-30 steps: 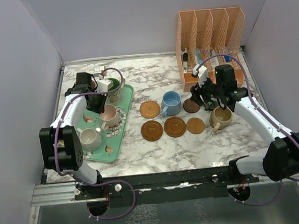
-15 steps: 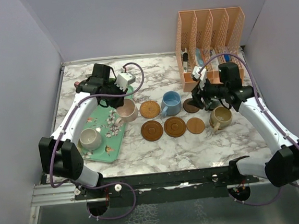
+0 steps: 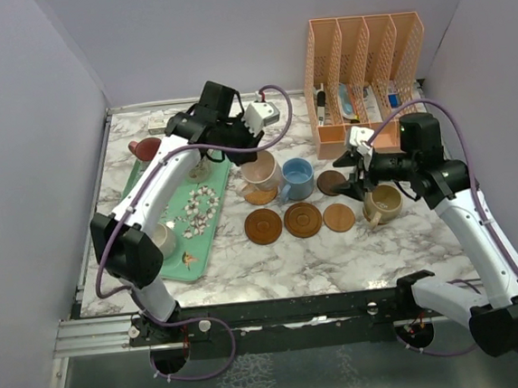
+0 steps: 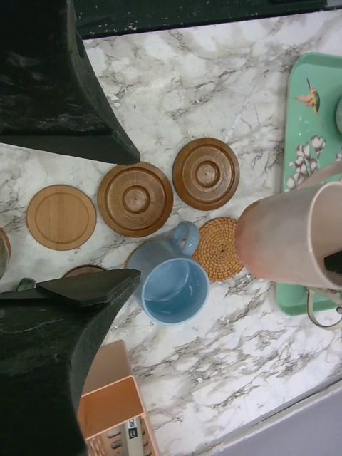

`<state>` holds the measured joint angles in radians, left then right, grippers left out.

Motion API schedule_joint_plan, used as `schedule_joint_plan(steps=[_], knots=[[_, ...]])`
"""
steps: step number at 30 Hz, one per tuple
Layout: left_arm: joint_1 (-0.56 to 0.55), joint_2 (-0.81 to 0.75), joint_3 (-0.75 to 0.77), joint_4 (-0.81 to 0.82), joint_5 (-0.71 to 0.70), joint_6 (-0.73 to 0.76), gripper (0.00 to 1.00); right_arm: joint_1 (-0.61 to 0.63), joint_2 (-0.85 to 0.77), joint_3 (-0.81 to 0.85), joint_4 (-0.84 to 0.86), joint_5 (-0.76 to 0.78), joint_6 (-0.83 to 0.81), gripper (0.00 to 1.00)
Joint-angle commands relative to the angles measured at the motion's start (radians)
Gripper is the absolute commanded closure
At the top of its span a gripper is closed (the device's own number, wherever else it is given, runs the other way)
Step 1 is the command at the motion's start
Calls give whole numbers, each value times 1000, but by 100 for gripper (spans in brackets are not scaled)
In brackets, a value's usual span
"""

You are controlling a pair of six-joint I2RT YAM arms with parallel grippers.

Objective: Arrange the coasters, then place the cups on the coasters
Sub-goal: Pick up the cup from the tray, then place the cup on the coaster.

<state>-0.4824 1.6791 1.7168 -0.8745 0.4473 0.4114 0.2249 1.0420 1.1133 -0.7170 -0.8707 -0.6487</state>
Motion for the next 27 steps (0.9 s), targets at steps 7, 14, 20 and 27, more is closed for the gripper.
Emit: schedule_joint_plan(steps=[7,14,20,27], knots=[[-110,169,244,-35,59,-14,100,-5,-73,7,18,-100,-86,39],[-161,270,350,-52,77,-21,100,-4,-48,36,-70,-111,-190,44],[-209,336,452,-73,49,-64,100,-2,-52,52,-117,-88,-236,45],[-258,383,508,-98,17,-107,100,-1,-28,106,-211,-21,-300,45]])
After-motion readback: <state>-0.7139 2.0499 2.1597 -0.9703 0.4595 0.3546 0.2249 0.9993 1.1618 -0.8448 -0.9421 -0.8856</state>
